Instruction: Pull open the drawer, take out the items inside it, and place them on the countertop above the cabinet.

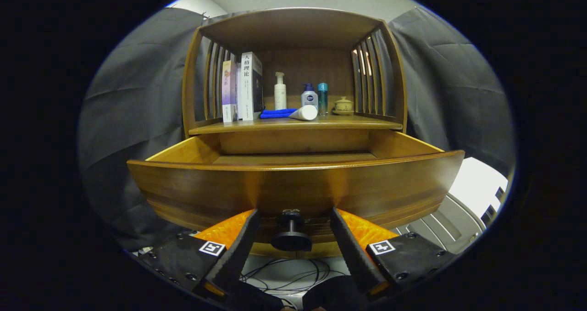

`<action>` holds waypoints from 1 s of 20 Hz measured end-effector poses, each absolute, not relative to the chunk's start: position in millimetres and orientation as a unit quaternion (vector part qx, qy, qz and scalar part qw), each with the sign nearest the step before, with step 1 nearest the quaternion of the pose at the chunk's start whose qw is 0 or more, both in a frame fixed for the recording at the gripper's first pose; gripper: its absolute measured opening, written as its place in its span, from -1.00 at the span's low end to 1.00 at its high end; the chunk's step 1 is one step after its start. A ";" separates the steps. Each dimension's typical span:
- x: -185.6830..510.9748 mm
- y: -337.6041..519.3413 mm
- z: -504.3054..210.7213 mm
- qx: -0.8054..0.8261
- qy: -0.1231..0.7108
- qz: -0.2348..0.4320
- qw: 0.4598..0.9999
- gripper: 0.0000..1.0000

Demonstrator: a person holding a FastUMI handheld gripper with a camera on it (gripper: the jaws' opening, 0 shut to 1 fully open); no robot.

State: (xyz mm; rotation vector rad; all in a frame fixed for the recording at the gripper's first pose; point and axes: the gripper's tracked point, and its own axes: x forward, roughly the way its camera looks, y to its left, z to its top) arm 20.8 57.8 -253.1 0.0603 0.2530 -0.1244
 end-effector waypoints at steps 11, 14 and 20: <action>75.4 50.5 -242.3 0.032 0.126 -0.059 0.990 0.96; 92.7 44.3 -239.6 0.039 0.126 -0.059 0.989 0.97; 141.8 39.6 -237.9 0.046 0.129 -0.062 0.989 0.95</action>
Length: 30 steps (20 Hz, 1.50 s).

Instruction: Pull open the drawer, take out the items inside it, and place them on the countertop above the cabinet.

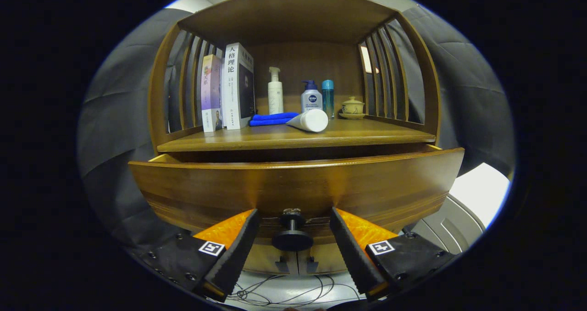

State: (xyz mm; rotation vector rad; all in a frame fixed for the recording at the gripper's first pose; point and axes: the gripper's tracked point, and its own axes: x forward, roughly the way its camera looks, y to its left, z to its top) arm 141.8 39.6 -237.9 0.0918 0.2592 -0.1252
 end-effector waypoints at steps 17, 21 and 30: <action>189.2 31.8 -232.5 0.038 0.153 -0.066 0.985 0.96; 148.6 19.3 -180.8 0.014 0.107 -0.078 0.991 0.99; 40.4 13.3 -99.1 0.012 0.022 -0.064 0.998 0.97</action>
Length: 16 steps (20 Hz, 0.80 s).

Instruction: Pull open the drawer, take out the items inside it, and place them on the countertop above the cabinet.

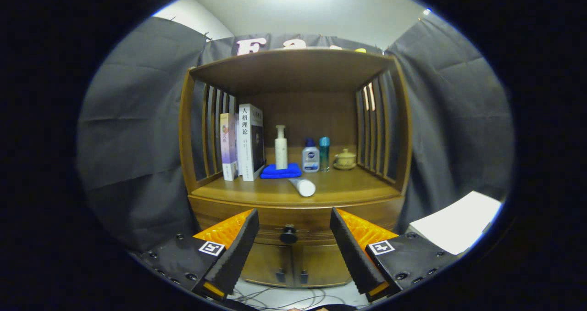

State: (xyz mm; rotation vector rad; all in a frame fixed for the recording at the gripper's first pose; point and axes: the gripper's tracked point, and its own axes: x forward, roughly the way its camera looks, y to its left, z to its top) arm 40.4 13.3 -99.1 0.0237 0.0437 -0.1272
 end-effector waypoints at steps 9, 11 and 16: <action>-13.7 12.9 -60.2 0.040 -0.041 -0.073 0.996 0.96; -19.6 9.6 -56.3 0.040 -0.047 -0.076 0.995 0.96; -28.4 -4.4 -48.2 0.048 -0.060 -0.088 0.993 0.96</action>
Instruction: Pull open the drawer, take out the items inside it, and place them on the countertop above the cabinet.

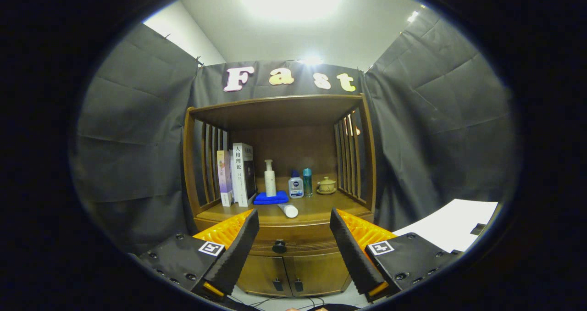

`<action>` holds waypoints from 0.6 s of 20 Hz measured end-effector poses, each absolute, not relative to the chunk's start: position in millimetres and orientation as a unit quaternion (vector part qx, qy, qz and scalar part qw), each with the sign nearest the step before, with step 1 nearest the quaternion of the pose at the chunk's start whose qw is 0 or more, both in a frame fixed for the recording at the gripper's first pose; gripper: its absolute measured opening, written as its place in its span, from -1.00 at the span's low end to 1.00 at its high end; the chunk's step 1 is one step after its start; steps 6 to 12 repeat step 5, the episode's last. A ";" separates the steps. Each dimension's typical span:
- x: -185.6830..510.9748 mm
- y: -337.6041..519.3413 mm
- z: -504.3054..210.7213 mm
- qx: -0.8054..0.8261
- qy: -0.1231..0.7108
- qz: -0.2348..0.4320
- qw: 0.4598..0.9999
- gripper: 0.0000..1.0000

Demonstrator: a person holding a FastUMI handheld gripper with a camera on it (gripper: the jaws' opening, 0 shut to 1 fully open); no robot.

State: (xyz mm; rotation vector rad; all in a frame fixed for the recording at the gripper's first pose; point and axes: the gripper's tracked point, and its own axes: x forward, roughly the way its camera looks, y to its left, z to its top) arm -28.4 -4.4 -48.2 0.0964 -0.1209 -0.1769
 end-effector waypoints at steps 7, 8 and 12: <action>-31.5 -13.1 -45.5 0.049 -0.065 -0.095 0.992 0.96; -31.5 -13.1 -45.5 0.049 -0.065 -0.095 0.992 0.96; -31.5 -13.1 -45.5 0.049 -0.065 -0.095 0.992 0.96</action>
